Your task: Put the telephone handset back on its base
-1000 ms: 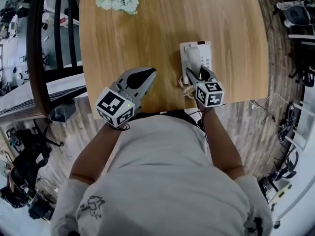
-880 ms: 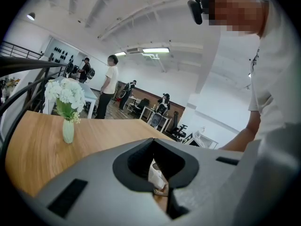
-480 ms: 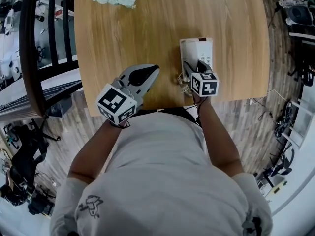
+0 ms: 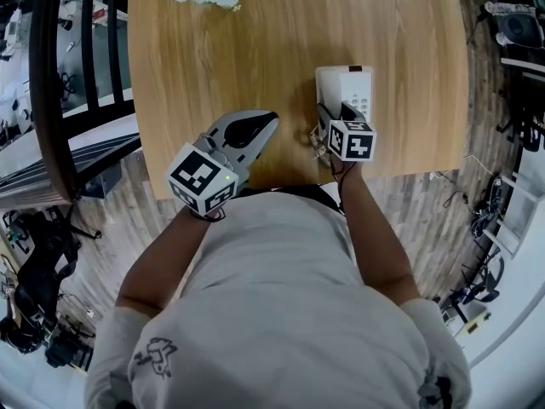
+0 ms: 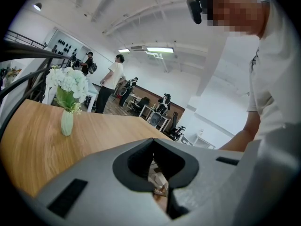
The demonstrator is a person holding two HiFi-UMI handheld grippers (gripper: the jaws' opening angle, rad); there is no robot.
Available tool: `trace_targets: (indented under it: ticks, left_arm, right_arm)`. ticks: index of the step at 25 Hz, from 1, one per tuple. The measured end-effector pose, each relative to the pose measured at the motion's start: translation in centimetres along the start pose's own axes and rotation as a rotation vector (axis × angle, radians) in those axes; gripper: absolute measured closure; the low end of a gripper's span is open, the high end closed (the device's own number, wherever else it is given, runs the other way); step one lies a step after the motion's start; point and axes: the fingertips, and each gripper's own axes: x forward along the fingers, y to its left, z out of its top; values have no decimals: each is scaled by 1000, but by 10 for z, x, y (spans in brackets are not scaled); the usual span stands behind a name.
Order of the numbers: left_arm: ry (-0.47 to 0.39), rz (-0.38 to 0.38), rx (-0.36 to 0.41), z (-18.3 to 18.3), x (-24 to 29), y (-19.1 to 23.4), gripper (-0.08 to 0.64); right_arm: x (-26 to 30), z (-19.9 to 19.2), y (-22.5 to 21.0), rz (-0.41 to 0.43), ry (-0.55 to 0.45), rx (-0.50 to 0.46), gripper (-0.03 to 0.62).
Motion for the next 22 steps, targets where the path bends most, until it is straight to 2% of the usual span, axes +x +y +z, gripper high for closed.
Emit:
trace_targets:
  ticks: [13,22]
  left_arm:
    - [-4,4,-11,0,-5,9,554]
    - [-9,9,8,6,-5,1,554]
  right_arm:
    - [2,0,2,-32,-12,-3,351]
    - [-15,18,4,-15,-74,-34,321]
